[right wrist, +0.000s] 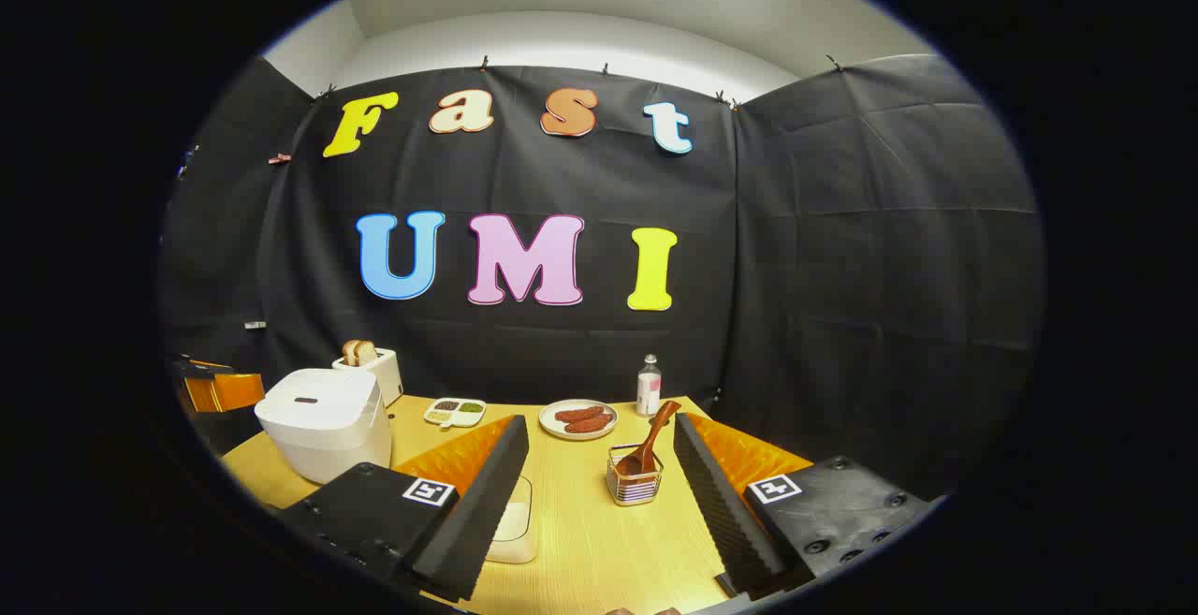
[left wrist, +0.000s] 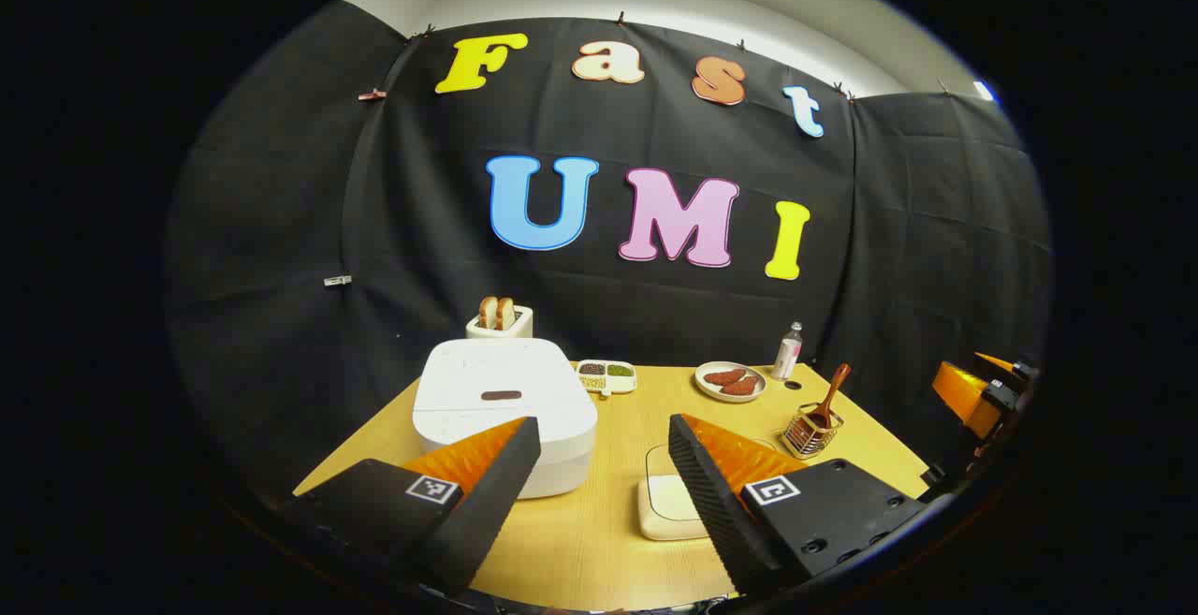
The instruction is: Close the left gripper, press the button to open the rice cooker; take a wooden spoon from the chopstick holder with the right hand, scoop a spoonful of rice and pour it into the rice cooker, then put the wooden spoon back into the chopstick holder.
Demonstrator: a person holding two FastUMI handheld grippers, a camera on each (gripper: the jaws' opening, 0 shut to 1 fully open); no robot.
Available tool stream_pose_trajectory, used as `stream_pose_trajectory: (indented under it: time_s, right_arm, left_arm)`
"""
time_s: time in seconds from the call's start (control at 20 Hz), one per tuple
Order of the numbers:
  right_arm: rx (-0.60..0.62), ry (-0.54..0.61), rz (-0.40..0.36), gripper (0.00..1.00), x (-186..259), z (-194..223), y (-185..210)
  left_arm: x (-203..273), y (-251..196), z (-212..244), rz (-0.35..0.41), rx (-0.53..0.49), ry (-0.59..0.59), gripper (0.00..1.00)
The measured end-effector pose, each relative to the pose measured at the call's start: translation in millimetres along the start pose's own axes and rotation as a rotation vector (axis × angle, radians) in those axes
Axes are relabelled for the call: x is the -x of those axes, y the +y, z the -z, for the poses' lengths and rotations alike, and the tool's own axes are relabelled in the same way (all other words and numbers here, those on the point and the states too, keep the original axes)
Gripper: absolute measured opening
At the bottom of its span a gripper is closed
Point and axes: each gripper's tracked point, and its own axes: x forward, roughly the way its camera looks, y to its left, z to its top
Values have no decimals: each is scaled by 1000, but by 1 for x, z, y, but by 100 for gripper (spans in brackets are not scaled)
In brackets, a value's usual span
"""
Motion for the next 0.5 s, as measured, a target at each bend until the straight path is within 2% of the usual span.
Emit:
stream_pose_trajectory:
  time_s: [0.5]
  right_arm:
    - [5, 19, -19, 98, 8, 4, 8]
  left_arm:
    - [10, 5, 8, -2, -18, -7, 95]
